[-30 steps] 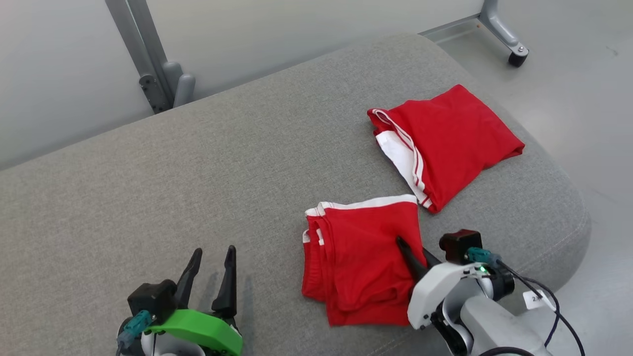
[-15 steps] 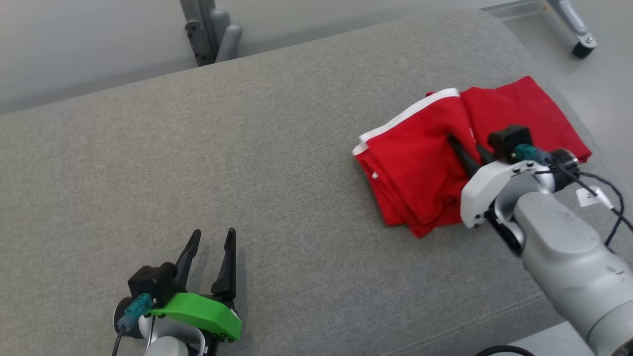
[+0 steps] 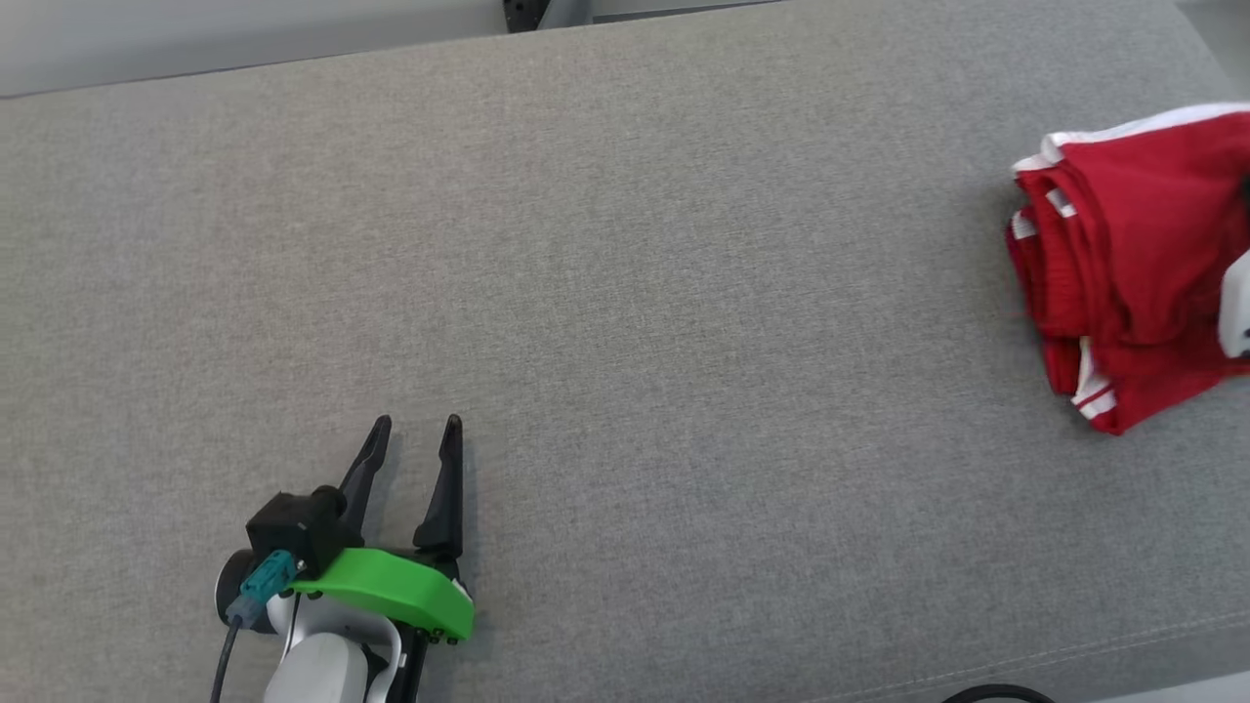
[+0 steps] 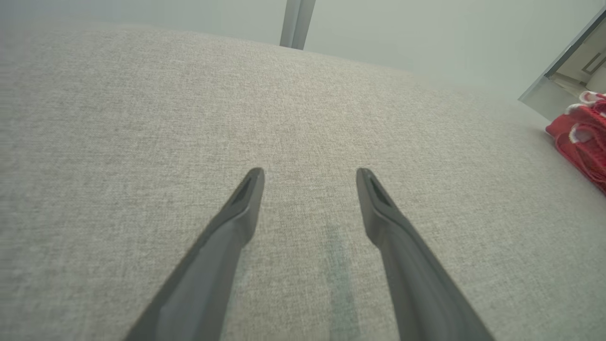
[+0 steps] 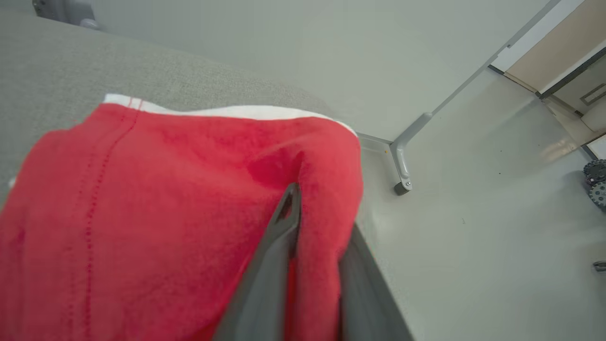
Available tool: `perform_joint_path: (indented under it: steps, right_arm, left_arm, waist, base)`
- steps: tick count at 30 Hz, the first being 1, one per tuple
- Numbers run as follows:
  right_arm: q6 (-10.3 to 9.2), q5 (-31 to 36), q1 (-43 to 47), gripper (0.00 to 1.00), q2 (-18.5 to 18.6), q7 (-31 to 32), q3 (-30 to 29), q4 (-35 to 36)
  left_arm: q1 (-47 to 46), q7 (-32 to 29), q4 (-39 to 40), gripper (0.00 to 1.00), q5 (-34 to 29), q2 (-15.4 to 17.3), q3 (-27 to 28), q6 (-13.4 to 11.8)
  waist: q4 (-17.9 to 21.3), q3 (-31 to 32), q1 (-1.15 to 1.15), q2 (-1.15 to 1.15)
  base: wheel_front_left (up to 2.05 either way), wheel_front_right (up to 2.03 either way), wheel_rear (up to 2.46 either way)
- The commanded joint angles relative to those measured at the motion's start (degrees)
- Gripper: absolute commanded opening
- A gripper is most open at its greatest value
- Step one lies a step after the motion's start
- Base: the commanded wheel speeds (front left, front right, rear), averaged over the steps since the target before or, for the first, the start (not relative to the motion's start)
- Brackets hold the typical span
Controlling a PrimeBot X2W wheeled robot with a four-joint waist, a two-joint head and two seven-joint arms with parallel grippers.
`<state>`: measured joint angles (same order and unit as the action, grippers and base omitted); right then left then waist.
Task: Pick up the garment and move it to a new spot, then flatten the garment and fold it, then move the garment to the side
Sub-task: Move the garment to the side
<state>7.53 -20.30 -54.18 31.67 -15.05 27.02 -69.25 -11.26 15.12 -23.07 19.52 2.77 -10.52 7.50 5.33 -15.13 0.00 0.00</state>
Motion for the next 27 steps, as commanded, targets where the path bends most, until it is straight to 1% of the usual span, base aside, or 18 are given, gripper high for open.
perform_joint_path:
  steps: [1,2,3,6,9,10,14,17,19,23,27]
  right_arm:
    - [-0.10,0.80,-1.07,1.00,1.17,-0.12,-0.89,0.42]
    - [-0.10,2.00,-1.09,1.00,1.93,-0.12,-2.76,0.85]
    - [-0.10,3.09,-0.55,1.00,1.82,-0.12,-4.99,0.84]
    - [-0.10,6.92,0.63,1.00,1.43,-0.12,-11.28,0.16]
    - [-0.10,10.60,2.56,1.00,0.24,-0.12,-17.69,1.68]
    - [-0.10,12.07,3.61,1.00,-0.86,-0.12,-19.44,3.23]
    - [-0.09,14.86,9.26,1.00,-7.51,-0.12,-26.69,12.36]
    - [-0.10,15.74,14.58,1.00,-12.72,-0.12,-29.18,19.48]
    - [-0.09,15.80,18.03,1.00,-16.02,-0.12,-29.21,23.49]
    - [-0.09,14.36,24.38,1.00,-20.53,-0.12,-29.27,29.70]
    - [-0.09,12.98,29.90,1.00,-24.42,-0.12,-28.83,33.51]
  left_arm:
    - [-0.75,-0.04,0.12,1.00,-0.53,0.27,0.20,-0.03]
    - [-0.87,-0.04,0.11,1.00,-0.67,0.26,0.25,-0.04]
    - [-0.90,-0.04,0.03,1.00,-0.68,0.26,0.40,-0.04]
    - [-0.70,-0.04,-0.18,1.00,-0.93,0.27,0.68,-0.04]
    - [-0.12,-0.04,-0.35,1.00,-0.88,0.26,1.10,-0.04]
    - [0.04,-0.04,-0.35,1.00,-0.81,0.25,1.26,-0.04]
    - [0.92,-0.04,-0.34,1.00,-0.35,0.28,2.17,-0.04]
    - [1.50,-0.04,-0.34,1.00,0.03,0.26,2.87,-0.04]
    - [2.13,-0.04,-0.37,1.00,0.11,0.27,3.70,-0.04]
    - [3.58,-0.04,-0.50,1.00,-0.26,0.26,5.00,-0.04]
    - [5.09,-0.04,-0.20,1.00,-1.02,0.27,6.72,-0.04]
  waist:
    - [-1.23,-1.21,0.00,0.00]
    - [-1.42,-1.48,0.00,0.00]
    - [-1.49,-1.55,0.00,0.00]
    - [-1.64,-1.44,0.00,0.00]
    - [-1.67,-0.70,0.00,0.00]
    - [-1.69,-0.36,0.00,0.00]
    - [-1.61,1.42,0.00,0.00]
    - [-1.68,3.05,0.00,0.00]
    - [-1.63,4.17,0.00,0.00]
    - [-1.70,6.51,0.00,0.00]
    - [-1.80,8.65,0.00,0.00]
  base:
    - [0.00,0.00,0.00]
    - [0.00,0.00,0.00]
    - [0.00,0.00,0.00]
    - [0.00,0.00,0.00]
    - [0.00,0.00,0.00]
    - [0.00,0.00,0.00]
    - [0.00,0.00,0.00]
    - [0.00,0.00,0.00]
    - [0.00,0.00,0.00]
    - [0.00,0.00,0.00]
    - [0.00,0.00,0.00]
